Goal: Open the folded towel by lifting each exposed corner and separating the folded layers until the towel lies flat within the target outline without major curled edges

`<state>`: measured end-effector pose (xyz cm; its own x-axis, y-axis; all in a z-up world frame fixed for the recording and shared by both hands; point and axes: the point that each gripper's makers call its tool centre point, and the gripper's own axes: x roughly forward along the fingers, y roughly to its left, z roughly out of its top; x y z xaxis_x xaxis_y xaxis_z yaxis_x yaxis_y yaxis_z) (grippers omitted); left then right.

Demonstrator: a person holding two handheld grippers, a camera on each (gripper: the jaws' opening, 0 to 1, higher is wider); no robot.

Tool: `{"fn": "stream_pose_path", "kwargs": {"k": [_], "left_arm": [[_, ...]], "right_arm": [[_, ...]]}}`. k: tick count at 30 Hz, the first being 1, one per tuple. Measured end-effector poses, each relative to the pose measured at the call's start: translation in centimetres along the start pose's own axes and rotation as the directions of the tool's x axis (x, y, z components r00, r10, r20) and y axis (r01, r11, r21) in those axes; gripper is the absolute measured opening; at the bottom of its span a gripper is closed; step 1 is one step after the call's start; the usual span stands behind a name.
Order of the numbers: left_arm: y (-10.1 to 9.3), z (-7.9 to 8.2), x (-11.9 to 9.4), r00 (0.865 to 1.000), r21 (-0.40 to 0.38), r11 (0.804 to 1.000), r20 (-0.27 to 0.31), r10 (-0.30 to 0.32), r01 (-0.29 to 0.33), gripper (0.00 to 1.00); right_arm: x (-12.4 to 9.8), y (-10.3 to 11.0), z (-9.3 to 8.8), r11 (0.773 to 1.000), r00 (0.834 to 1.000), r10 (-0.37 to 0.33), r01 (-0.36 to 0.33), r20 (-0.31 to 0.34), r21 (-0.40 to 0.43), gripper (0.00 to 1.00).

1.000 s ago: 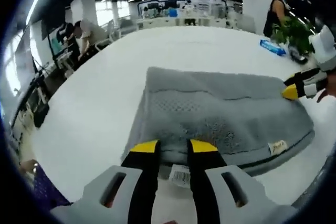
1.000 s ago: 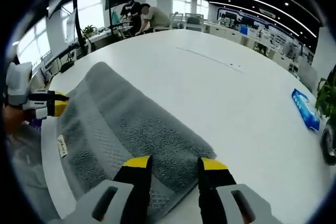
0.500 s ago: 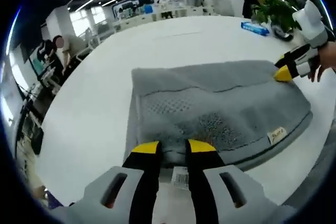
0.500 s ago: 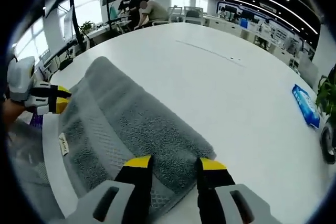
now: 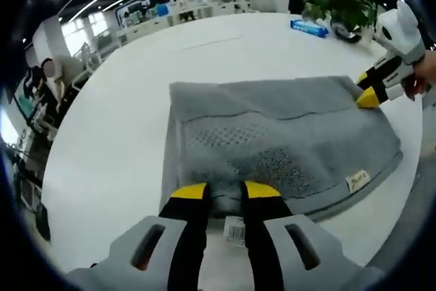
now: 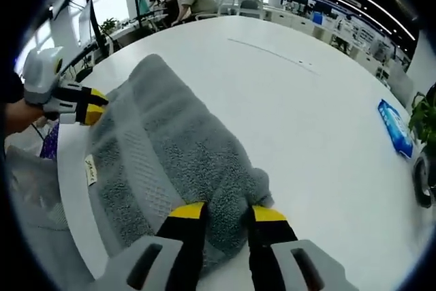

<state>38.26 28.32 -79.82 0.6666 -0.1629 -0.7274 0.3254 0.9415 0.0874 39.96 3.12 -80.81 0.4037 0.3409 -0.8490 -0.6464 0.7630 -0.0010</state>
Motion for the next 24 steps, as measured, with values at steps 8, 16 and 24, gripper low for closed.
{"fn": "stream_pose_path", "kwargs": {"k": [8, 16, 24], "left_arm": [[0.2, 0.6, 0.7, 0.996, 0.045, 0.995, -0.024, -0.087, 0.088, 0.19], [0.4, 1.9, 2.2, 0.988, 0.087, 0.985, -0.059, -0.142, 0.147, 0.19], [0.4, 2.6, 3.1, 0.988, 0.102, 0.984, -0.056, -0.141, 0.146, 0.19]], "right_arm": [[-0.3, 0.2, -0.6, 0.999, 0.999, -0.016, 0.018, -0.041, 0.035, 0.21], [-0.6, 0.5, -1.3, 0.999, 0.998, -0.018, 0.021, -0.058, 0.043, 0.2], [-0.8, 0.5, -1.5, 0.999, 0.998, -0.013, 0.016, -0.057, 0.048, 0.2]]}}
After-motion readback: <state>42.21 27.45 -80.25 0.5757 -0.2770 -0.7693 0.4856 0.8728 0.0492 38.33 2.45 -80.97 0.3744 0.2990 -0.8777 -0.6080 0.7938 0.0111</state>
